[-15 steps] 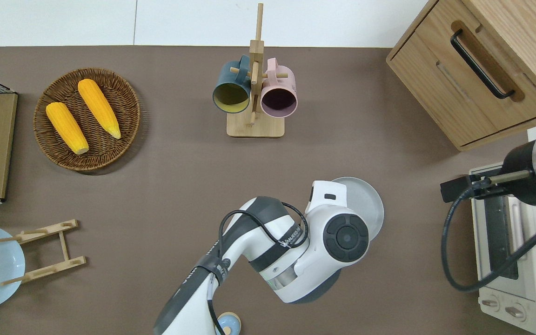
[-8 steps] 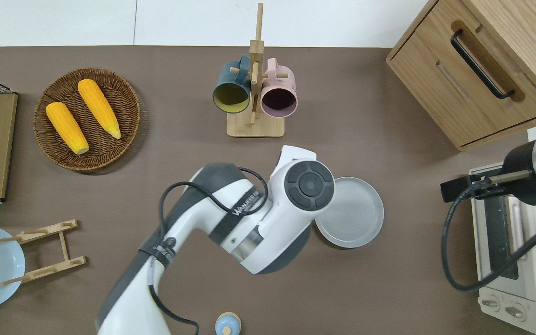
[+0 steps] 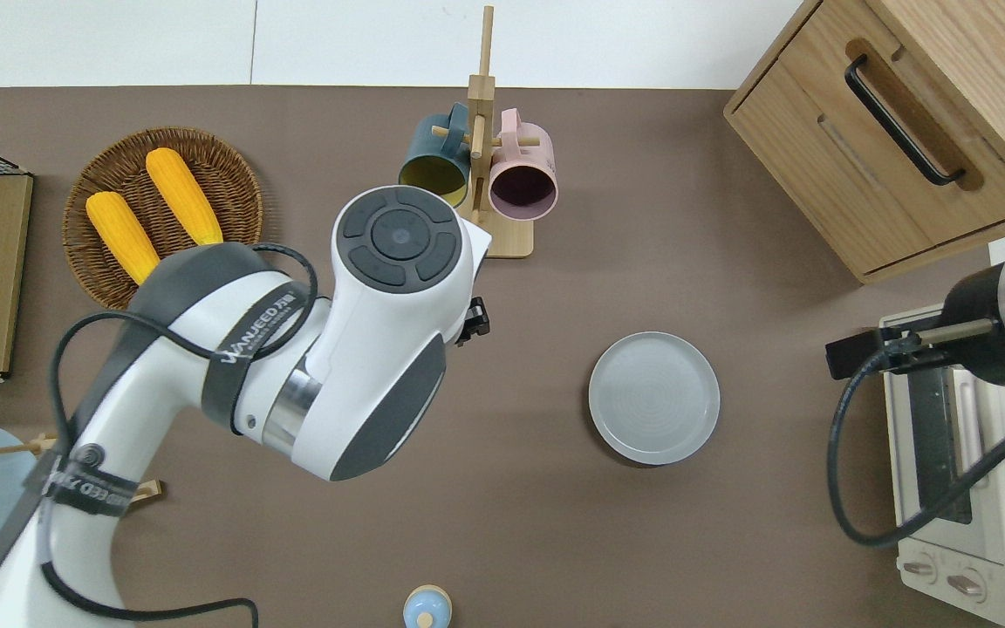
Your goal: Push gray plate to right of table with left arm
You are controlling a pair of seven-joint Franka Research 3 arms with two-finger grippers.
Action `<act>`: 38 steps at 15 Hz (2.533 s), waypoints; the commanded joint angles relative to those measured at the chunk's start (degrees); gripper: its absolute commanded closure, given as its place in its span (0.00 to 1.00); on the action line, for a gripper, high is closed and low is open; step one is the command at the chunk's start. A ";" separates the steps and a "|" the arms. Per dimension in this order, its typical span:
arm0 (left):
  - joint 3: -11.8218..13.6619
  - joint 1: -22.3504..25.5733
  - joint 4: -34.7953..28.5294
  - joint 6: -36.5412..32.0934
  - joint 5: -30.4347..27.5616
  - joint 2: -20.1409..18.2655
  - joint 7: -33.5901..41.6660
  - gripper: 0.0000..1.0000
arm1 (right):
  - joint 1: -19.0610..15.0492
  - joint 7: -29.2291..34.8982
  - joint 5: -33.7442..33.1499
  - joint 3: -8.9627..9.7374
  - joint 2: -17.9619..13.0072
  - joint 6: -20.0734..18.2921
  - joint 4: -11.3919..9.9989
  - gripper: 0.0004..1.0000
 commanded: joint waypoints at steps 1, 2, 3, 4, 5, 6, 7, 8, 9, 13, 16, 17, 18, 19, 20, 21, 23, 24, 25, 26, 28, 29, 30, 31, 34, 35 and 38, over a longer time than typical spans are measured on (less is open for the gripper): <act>-0.14 3.92 -0.66 -2.98 -0.86 -3.41 7.84 0.01 | -1.15 0.14 0.59 0.86 -0.17 -0.83 0.45 0.02; -0.14 5.33 -0.75 -3.07 -0.86 -4.20 9.08 0.01 | -1.15 0.14 0.59 0.77 -0.17 -0.83 0.45 0.02; -0.14 6.73 -0.92 -3.51 -0.86 -5.16 10.39 0.01 | -1.15 0.05 0.59 0.77 -0.17 -0.83 0.45 0.02; -0.14 8.22 -0.92 -4.38 -0.86 -5.87 11.97 0.01 | -1.15 0.14 0.59 0.77 -0.17 -0.83 0.45 0.02; -0.14 9.63 -1.01 -5.35 -0.95 -6.92 14.25 0.01 | -1.15 0.14 0.59 0.86 -0.17 -0.83 0.45 0.02; -0.14 11.13 -1.27 -6.05 -1.13 -8.06 16.71 0.01 | -1.15 0.05 0.59 0.77 -0.17 -0.83 0.45 0.02; -0.14 12.53 -1.71 -6.41 -1.21 -9.03 19.00 0.01 | -1.15 0.14 0.59 0.77 -0.17 -0.83 0.45 0.02; -0.14 14.46 -2.06 -6.67 -1.21 -10.09 21.37 0.01 | -1.15 0.14 0.59 0.77 -0.17 -0.83 0.45 0.02; -0.14 16.39 -2.33 -7.11 -1.21 -10.88 24.27 0.01 | -1.15 0.05 0.59 0.77 -0.17 -0.83 0.45 0.02; -0.14 22.55 -2.50 -7.55 -1.30 -12.11 32.89 0.01 | -1.15 0.14 0.59 0.77 -0.17 -0.83 0.45 0.02; -0.14 26.42 -4.61 -7.29 -1.39 -14.04 39.04 0.01 | -1.15 0.14 0.59 0.77 -0.17 -0.83 0.45 0.02; -0.14 28.09 -5.40 -7.12 -1.48 -14.57 41.15 0.01 | -1.15 0.14 0.59 0.77 -0.17 -0.83 0.45 0.02; -0.14 29.58 -6.10 -7.03 -1.74 -15.36 43.17 0.01 | -1.15 0.14 0.59 0.86 -0.17 -0.83 0.45 0.02; -0.14 30.90 -7.33 -6.76 -2.18 -16.41 45.19 0.01 | -1.15 0.14 0.59 0.77 -0.17 -0.83 0.45 0.02; -0.14 32.31 -8.64 -6.24 -2.70 -17.47 46.95 0.01 | -1.15 0.14 0.59 0.86 -0.17 -0.83 0.45 0.02; -0.14 33.37 -10.31 -5.54 -2.97 -18.44 48.71 0.01 | -1.15 0.14 0.59 0.77 -0.17 -0.83 0.45 0.02; 0.12 34.78 -14.09 -2.99 -4.11 -20.55 50.74 0.01 | -1.15 0.14 0.59 0.86 -0.17 -0.83 0.45 0.02; 0.29 34.96 -15.85 -1.94 -4.72 -21.51 51.10 0.01 | -1.15 0.05 0.59 0.86 -0.17 -0.83 0.45 0.02; 0.29 34.87 -17.95 -0.45 -4.82 -22.74 51.19 0.01 | -1.15 0.14 0.59 0.77 -0.17 -0.83 0.45 0.02; 0.29 34.70 -20.41 1.39 -4.91 -24.06 51.10 0.01 | -1.15 0.14 0.59 0.77 -0.17 -0.83 0.45 0.02; -0.31 34.17 -25.25 5.35 -5.60 -26.35 50.93 0.01 | -1.15 0.14 0.59 0.77 -0.17 -0.83 0.45 0.02; -0.49 34.17 -26.23 6.15 -6.04 -26.88 50.32 0.01 | -1.15 0.14 0.59 0.77 -0.17 -0.83 0.45 0.02; -0.67 34.17 -26.24 5.98 -6.92 -26.97 50.31 0.01 | -1.15 0.05 0.59 0.77 -0.17 -0.83 0.45 0.02; -0.76 34.08 -26.24 5.81 -7.28 -27.14 50.40 0.01 | -1.15 0.14 0.59 0.77 -0.17 -0.83 0.45 0.02; -0.76 33.47 -26.15 5.54 -7.28 -27.06 49.88 0.00 | -1.15 0.05 0.59 0.86 -0.17 -0.83 0.45 0.02; -0.76 33.46 -25.97 5.63 -7.19 -27.06 49.78 0.00 | -1.15 0.14 0.59 0.77 -0.17 -0.83 0.45 0.02; -0.41 33.55 -25.80 5.28 -7.28 -27.06 49.61 0.00 | -1.15 0.14 0.59 0.77 -0.17 -0.83 0.45 0.02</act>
